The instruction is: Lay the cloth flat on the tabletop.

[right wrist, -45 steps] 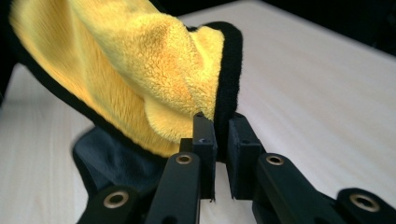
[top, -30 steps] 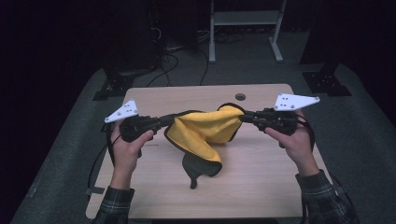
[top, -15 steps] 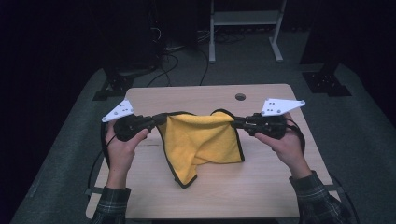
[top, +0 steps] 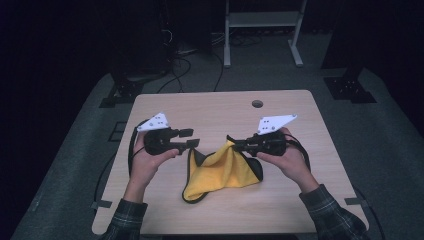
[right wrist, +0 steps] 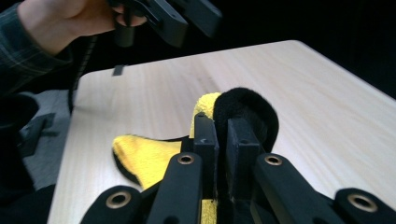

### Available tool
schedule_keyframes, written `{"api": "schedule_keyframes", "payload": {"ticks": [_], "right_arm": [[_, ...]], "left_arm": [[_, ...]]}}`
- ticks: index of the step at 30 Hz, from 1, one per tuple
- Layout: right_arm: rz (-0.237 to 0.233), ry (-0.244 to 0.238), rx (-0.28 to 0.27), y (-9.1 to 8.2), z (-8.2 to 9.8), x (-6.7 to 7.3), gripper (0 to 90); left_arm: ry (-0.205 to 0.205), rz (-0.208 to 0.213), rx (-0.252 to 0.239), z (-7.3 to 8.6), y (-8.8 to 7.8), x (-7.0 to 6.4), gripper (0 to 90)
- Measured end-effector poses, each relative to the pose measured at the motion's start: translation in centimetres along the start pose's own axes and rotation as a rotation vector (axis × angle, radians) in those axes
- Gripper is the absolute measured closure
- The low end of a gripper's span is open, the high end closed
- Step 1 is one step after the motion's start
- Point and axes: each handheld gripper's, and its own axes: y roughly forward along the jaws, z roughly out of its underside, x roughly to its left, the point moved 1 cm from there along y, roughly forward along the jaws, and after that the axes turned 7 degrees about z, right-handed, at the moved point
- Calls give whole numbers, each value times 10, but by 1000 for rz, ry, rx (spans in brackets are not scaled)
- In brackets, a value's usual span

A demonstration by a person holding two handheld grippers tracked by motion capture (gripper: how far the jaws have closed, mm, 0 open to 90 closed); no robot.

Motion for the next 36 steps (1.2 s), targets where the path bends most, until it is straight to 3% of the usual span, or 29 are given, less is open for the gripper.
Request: {"api": "schedule_keyframes", "payload": {"ticks": [5,11,13,16,19,21,28,31,35,36], "right_arm": [[-31,-12,12,5,0,5,835],[-39,-8,6,3,0,4,834],[-46,-8,1,3,0,5,833],[-51,-12,-1,4,0,6,827],[-56,-11,-8,6,1,6,773],[-64,5,-36,7,3,3,681],[-7,40,-48,-1,14,-13,655],[54,57,-16,-3,29,-27,659],[95,85,71,-3,59,-44,652],[95,85,71,-3,59,-44,652]], "left_arm": [[24,88,58,4,26,-9,493],[38,144,120,12,51,-15,513],[38,147,129,14,56,-16,588],[38,159,135,17,61,-18,821],[30,155,138,17,61,-18,867],[21,133,119,17,52,-12,867],[-9,36,77,21,13,8,867],[-23,1,67,24,0,15,866],[-36,-21,52,27,-12,22,867],[-36,-21,52,27,-12,22,867]]}}
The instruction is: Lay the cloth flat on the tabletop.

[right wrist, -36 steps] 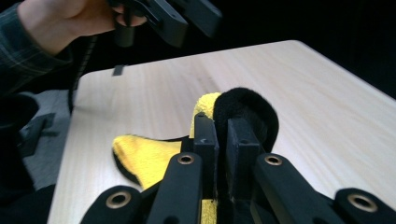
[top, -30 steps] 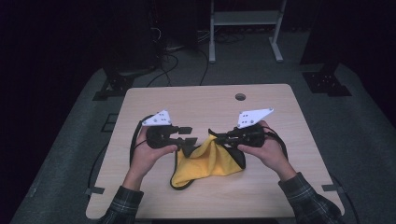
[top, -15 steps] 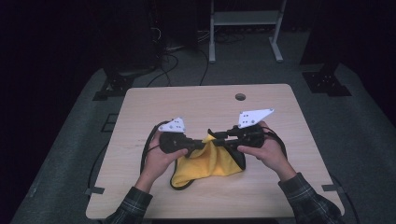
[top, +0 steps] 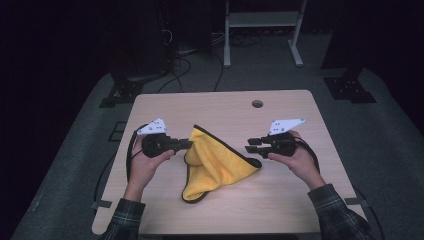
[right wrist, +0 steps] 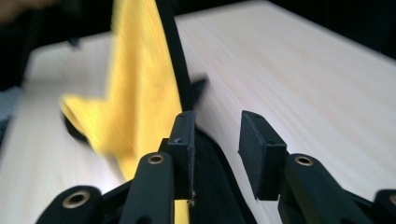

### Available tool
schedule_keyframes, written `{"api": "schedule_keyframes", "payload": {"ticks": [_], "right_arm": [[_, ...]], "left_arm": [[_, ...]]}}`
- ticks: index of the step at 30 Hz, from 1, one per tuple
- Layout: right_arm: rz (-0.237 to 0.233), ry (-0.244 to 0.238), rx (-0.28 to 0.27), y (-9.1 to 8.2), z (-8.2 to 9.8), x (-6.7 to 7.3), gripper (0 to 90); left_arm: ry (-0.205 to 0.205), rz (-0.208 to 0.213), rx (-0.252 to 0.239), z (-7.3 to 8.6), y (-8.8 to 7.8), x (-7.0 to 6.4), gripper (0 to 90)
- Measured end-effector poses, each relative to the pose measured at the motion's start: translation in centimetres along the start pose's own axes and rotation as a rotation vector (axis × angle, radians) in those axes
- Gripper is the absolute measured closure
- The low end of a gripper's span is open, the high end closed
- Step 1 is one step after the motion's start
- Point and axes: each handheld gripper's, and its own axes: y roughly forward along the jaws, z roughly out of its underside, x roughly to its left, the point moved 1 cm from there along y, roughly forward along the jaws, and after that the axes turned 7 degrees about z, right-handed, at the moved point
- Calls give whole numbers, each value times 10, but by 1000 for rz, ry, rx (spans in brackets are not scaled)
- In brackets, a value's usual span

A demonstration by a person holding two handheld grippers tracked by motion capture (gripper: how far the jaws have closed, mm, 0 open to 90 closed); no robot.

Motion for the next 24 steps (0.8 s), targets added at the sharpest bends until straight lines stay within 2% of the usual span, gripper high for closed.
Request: {"api": "schedule_keyframes", "payload": {"ticks": [2,3,4,5,9,15,17,19,24], "right_arm": [[8,24,46,1,19,-13,640],[4,47,86,4,34,-21,622],[4,47,86,4,34,-21,622],[11,40,147,10,46,-27,613],[10,49,176,17,53,-30,610],[2,52,170,21,53,-30,611],[-7,62,157,20,52,-31,609],[-14,66,152,21,51,-31,604],[-18,60,165,33,49,-31,603]], "left_arm": [[-4,-3,2,1,-2,2,867],[-3,-7,4,1,-2,2,868],[-2,-10,5,1,-2,3,868],[-3,-17,7,2,-3,4,868],[-19,-42,-9,4,-12,9,868],[-45,-89,-32,8,-28,18,869],[-60,-91,-47,12,-32,21,869],[-71,-87,-37,15,-31,24,869],[-80,-82,-31,18,-27,27,869]]}}
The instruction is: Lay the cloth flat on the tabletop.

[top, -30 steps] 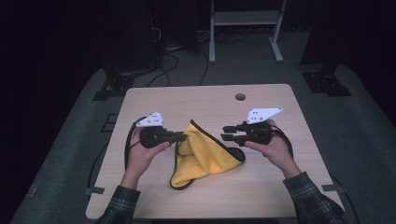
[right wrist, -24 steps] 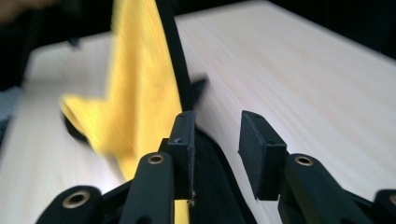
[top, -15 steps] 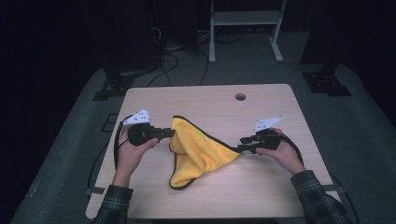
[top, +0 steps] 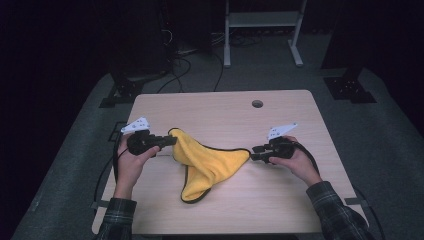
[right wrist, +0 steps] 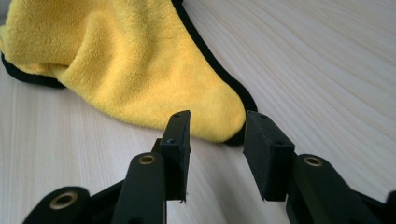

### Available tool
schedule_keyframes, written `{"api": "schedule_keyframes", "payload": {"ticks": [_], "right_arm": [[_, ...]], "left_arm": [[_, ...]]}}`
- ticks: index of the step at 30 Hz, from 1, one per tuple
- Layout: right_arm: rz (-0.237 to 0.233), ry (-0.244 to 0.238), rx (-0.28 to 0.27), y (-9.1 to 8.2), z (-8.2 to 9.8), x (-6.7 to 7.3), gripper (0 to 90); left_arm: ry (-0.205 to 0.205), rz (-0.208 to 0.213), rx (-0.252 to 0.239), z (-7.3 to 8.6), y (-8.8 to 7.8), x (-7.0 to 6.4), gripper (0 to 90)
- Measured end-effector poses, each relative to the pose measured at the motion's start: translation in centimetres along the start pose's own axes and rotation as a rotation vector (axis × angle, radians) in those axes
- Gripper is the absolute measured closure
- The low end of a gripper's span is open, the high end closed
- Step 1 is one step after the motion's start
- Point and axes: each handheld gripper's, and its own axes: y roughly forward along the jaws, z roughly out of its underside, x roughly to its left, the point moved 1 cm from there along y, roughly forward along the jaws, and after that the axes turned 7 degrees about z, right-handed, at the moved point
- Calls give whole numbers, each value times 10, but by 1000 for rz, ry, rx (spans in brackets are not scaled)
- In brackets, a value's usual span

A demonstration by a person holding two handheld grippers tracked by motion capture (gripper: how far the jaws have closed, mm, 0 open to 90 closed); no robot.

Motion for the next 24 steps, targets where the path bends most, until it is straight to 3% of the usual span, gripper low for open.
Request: {"api": "schedule_keyframes", "payload": {"ticks": [6,13,18,24], "right_arm": [[20,8,7,13,-4,-5,598],[43,55,22,33,-1,-12,590],[13,84,42,38,1,-11,795],[46,100,14,25,-7,-8,830]], "left_arm": [[-2,6,-2,0,0,0,869],[-7,9,-5,1,0,0,869],[-10,8,-5,1,-1,0,869],[-3,-8,-21,-1,-5,-1,870]]}}
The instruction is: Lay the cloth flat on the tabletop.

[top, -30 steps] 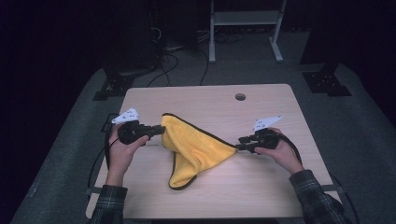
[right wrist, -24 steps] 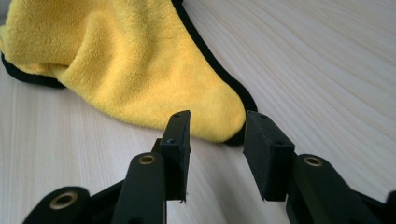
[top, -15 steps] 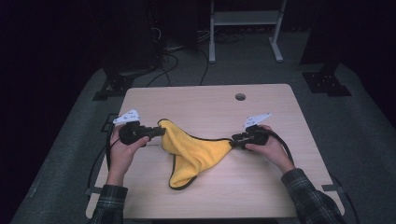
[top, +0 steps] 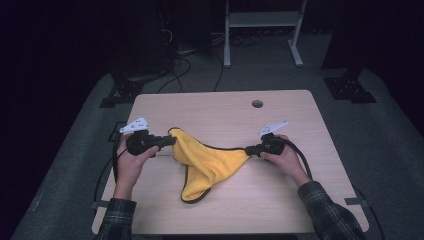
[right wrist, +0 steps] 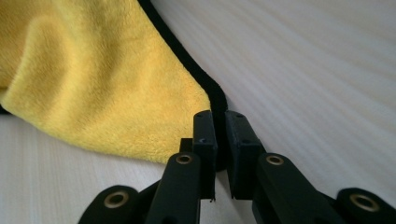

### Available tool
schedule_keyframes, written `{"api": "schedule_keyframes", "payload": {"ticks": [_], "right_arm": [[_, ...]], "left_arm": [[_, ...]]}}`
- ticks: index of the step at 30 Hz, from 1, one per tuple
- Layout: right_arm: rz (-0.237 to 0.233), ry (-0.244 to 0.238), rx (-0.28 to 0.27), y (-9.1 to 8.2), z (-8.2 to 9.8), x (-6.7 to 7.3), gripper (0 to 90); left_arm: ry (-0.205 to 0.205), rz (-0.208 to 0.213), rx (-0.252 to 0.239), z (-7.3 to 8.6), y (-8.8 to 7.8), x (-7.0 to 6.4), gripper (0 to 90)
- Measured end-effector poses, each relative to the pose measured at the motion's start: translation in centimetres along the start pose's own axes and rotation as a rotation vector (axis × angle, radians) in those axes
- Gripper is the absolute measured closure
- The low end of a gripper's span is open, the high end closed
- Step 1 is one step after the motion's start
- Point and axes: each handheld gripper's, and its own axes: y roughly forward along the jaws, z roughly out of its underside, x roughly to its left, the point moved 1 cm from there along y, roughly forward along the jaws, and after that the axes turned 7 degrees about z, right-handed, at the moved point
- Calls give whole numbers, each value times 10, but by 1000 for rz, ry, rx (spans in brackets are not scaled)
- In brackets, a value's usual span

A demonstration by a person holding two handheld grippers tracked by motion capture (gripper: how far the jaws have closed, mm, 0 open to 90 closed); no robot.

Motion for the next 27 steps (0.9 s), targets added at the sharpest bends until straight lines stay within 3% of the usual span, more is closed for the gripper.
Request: {"api": "schedule_keyframes", "payload": {"ticks": [4,9,11,17,19,23,27], "right_arm": [[20,0,-77,-25,-14,1,831],[78,-23,-163,-66,-35,4,831],[104,-35,-204,-83,-44,5,832],[160,-63,-329,-135,-63,14,833],[171,-80,-374,-154,-68,20,833],[188,-99,-426,-176,-72,29,834],[204,-115,-467,-192,-76,36,835]], "left_arm": [[15,-20,-30,-7,-5,-4,870],[43,-47,-89,-25,-15,-11,871],[57,-50,-123,-33,-18,-14,872],[98,-46,-151,-48,-22,-27,873],[125,-37,-169,-55,-25,-39,873],[149,-27,-187,-58,-28,-51,873],[155,-28,-185,-61,-26,-54,873]]}}
